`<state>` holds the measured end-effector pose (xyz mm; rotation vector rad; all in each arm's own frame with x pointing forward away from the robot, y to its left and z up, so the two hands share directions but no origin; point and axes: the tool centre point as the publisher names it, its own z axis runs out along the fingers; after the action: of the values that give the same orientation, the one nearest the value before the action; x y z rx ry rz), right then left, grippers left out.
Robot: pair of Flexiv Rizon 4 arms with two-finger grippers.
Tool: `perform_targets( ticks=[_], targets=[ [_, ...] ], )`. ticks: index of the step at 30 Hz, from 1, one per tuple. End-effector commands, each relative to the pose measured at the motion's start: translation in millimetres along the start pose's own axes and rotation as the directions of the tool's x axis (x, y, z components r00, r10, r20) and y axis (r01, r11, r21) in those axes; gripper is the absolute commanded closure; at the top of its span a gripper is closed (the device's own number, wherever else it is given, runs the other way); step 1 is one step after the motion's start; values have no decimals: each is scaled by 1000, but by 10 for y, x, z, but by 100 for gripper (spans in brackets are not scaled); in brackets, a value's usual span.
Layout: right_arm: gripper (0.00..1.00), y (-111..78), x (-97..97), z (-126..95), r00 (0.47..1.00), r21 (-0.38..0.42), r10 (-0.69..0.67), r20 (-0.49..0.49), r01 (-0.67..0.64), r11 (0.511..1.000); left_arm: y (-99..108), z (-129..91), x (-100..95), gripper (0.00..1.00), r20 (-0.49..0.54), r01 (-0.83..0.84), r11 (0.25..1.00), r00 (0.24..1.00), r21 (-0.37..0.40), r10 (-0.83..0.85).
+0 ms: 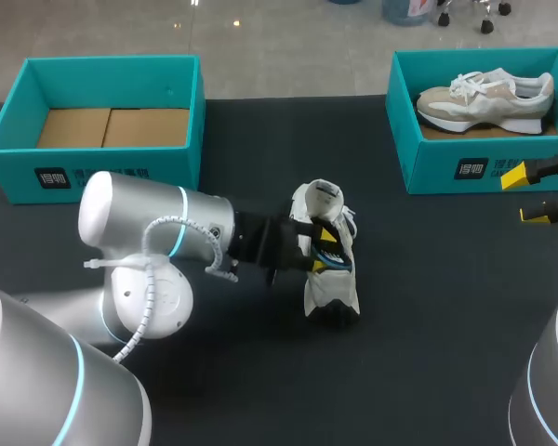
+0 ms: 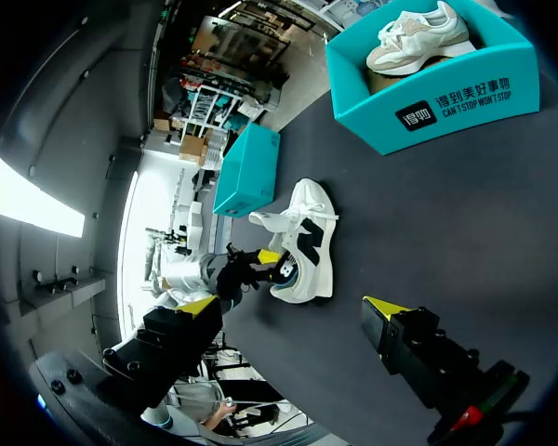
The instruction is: Take the shoe out of the shoebox, open the shoe tongue, remove and reinsert the insole, then place the shoe into the shoebox
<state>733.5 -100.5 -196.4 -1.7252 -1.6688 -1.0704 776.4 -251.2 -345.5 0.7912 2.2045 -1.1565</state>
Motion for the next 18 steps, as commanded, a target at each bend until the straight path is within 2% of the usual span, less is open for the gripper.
perform_targets(
  ticks=[1, 3, 5, 6, 14, 18],
  targets=[
    [0, -11, 6, 0, 1000, -1, 2, 3, -2, 1000, -37, -100, 58, 67, 1, -3, 1000, 1000, 12, 3],
    [0, -11, 6, 0, 1000, -1, 2, 3, -2, 1000, -43, -87, 75, 72, -5, 0, 1000, 1000, 17, 0],
    [0, -11, 6, 0, 1000, -1, 2, 3, -2, 1000, -30, -55, 96, 96, -11, 7, 1000, 1000, 20, -7],
    [0, -11, 6, 0, 1000, -1, 2, 3, -2, 1000, -23, -35, 104, 100, -15, 9, 1000, 1000, 20, -8],
    [0, -11, 6, 0, 1000, -1, 2, 3, -2, 1000, 2, 95, 109, 100, -52, 20, 1000, 998, 15, -19],
    [0, -11, 6, 0, 1000, -1, 2, 3, -2, 1000, -41, 82, 116, 100, -64, 23, 1000, 998, 18, -22]
  ],
)
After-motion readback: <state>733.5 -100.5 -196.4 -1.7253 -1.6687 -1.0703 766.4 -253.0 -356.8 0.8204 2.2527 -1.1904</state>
